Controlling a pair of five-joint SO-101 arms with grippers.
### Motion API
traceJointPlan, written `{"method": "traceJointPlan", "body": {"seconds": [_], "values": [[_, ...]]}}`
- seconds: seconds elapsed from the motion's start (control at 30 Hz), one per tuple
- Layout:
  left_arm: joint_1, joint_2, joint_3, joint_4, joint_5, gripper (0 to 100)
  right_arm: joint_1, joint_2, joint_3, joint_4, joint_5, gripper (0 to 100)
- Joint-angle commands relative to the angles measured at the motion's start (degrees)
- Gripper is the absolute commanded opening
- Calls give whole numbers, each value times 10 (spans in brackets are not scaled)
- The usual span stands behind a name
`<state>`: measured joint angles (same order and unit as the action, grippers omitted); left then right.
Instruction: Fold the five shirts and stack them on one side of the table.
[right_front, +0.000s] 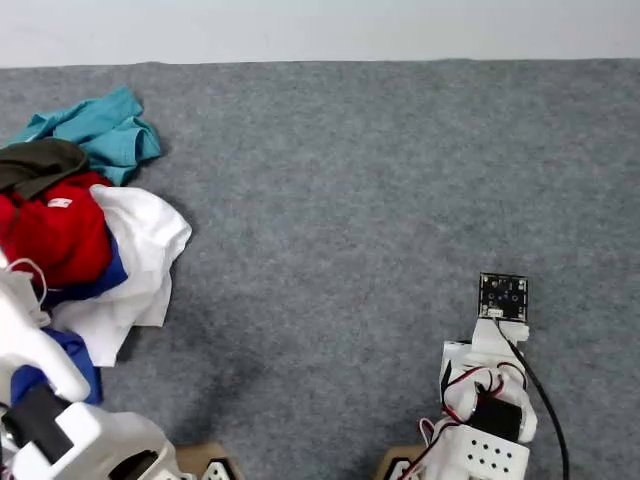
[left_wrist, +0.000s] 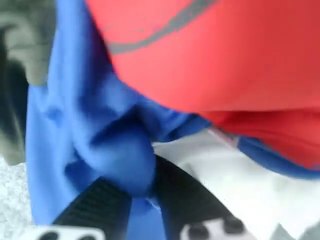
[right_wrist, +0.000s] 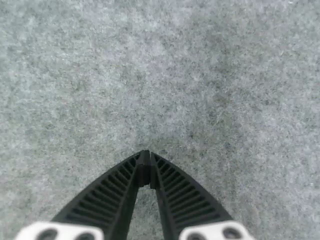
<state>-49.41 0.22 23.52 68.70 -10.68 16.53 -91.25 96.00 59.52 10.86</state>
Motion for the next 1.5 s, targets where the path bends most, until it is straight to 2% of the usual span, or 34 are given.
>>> {"method": "traceJointPlan", "body": {"seconds": [0.0, 0.13, 0.33, 0.53, 0.7, 1.07, 1.47], "values": [[27, -10, -80, 84, 4, 2, 0, -5, 4, 0, 5, 10], [68, -65, -131, 135, 4, 2, 0, -5, 4, 0, 5, 10], [148, -204, -164, 164, 8, 2, 0, -5, 4, 0, 5, 10], [250, -348, -202, 147, 81, 2, 0, -5, 4, 0, 5, 10], [329, -420, -233, 94, 119, 2, 0, -5, 4, 0, 5, 10], [461, -425, -280, -71, 152, 2, 0, -5, 4, 0, 5, 10], [530, -424, -281, -257, 144, 2, 0, -5, 4, 0, 5, 10]]}}
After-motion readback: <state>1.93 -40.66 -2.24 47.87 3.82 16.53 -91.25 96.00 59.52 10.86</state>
